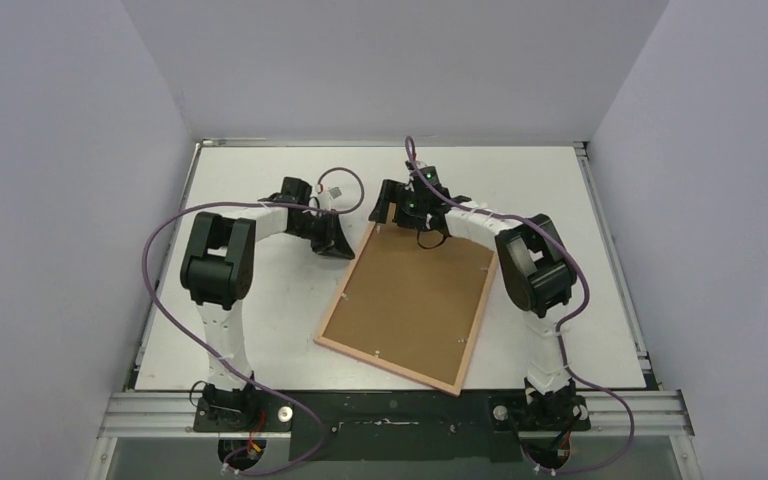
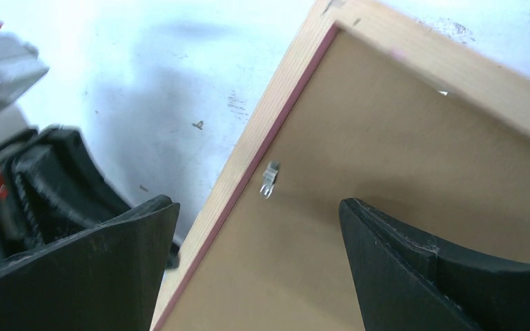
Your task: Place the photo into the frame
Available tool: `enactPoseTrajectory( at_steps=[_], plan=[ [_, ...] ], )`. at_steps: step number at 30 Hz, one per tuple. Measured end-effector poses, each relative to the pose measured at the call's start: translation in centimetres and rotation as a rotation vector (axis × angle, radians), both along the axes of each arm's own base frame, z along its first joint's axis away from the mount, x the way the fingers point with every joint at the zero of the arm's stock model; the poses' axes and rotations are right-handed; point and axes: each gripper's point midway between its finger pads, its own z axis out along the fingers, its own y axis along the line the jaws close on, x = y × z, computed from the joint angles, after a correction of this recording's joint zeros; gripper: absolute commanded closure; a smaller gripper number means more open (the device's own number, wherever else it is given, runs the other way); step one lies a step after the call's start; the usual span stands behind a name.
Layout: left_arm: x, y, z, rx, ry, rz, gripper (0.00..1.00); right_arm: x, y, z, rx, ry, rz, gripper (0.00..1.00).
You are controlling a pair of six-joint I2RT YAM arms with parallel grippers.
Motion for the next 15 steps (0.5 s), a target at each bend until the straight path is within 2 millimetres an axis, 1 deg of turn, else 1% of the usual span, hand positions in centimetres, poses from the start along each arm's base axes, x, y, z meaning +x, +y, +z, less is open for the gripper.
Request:
enactPoseTrajectory(
  at_steps=[1,3,5,7,9,12,15],
  plan=[
    [-0.9,0.1,0.0,-0.003,0.006,0.002,0.97,0.0,0.0,-0.5,-0.003,0.012,-0.001,0.10],
    [-2.6,0.3,-0.1,-0.009,0.026,0.003,0.98,0.1,0.3,-0.9,-0.006,0.023,-0.001,0.10],
    [-4.3,0.4,-0.1,-0.018,0.048,0.003,0.98,0.7,0.9,-0.8,-0.003,0.019,-0.002,0.10],
    [-5.4,0.5,-0.1,-0.027,0.064,0.002,0.98,1.5,1.8,-0.3,0.006,0.004,0.001,0.09],
    [-6.2,0.6,-0.1,-0.032,0.072,0.003,0.98,2.0,2.7,0.3,0.014,-0.008,0.006,0.09],
    [-6.7,0.6,-0.1,-0.038,0.076,0.011,0.99,2.8,4.1,1.1,0.023,-0.028,0.015,0.08],
    [-6.8,0.7,-0.1,-0.048,0.069,0.032,1.00,2.9,4.8,0.9,0.015,-0.018,0.021,0.07]
  ],
)
